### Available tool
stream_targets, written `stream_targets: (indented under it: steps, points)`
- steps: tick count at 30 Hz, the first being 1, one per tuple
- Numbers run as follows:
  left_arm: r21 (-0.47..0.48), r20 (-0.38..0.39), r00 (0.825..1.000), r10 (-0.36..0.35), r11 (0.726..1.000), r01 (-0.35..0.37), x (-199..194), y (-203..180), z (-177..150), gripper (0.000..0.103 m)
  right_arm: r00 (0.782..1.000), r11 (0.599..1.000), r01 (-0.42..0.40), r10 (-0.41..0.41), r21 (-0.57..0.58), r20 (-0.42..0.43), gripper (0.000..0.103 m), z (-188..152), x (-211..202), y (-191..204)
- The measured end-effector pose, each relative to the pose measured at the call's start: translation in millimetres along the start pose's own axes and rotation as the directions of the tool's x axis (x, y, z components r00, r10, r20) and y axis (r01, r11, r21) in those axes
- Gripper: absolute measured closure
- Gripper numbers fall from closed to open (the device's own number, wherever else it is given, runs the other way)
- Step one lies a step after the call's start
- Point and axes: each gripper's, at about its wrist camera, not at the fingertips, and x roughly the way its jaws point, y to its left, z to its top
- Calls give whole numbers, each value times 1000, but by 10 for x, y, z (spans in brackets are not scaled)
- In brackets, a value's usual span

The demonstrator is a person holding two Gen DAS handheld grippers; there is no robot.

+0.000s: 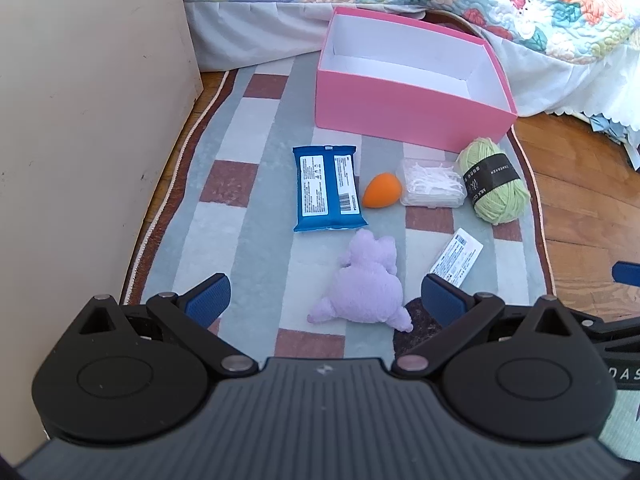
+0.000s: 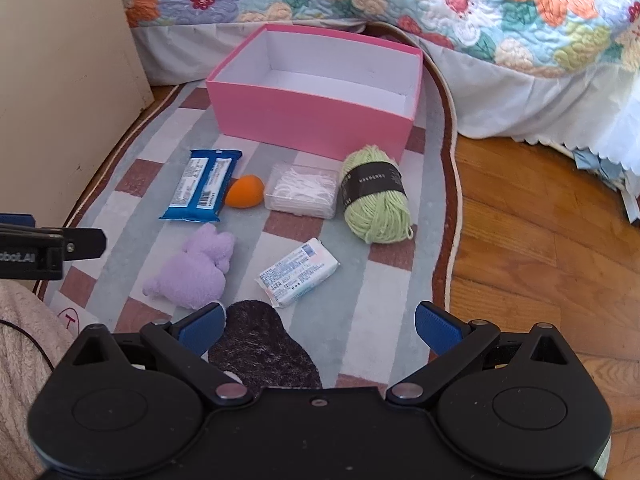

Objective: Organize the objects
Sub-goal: 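Move the left gripper toward the lilac plush toy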

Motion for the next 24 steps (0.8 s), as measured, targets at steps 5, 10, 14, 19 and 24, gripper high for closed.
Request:
stream_targets:
  steps: [5, 10, 14, 19, 24]
  points:
    - [6, -26, 1000, 5, 1000, -5, 62, -16, -4, 0, 1000, 1000, -21, 21, -8, 8, 0, 2, 10, 18]
    - [1, -28, 1000, 2, 1000, -2, 66, -10, -7, 0, 998, 1000, -13, 14, -11, 57, 0, -3, -61, -9]
    - [-13, -30, 999, -14, 1000, 14, 72, -7, -15, 0, 998, 999, -30, 29, 22, 54, 0, 20, -67, -83]
    - [-14, -38, 999, -22, 1000, 22, 70, -2, -20, 0, 999, 999, -15, 14, 28, 38, 0, 15, -34, -102]
    - [3, -42, 999, -24, 1000, 24, 27, -11, -1, 0, 1000, 1000, -11, 11, 22, 1, 0, 0, 16, -94]
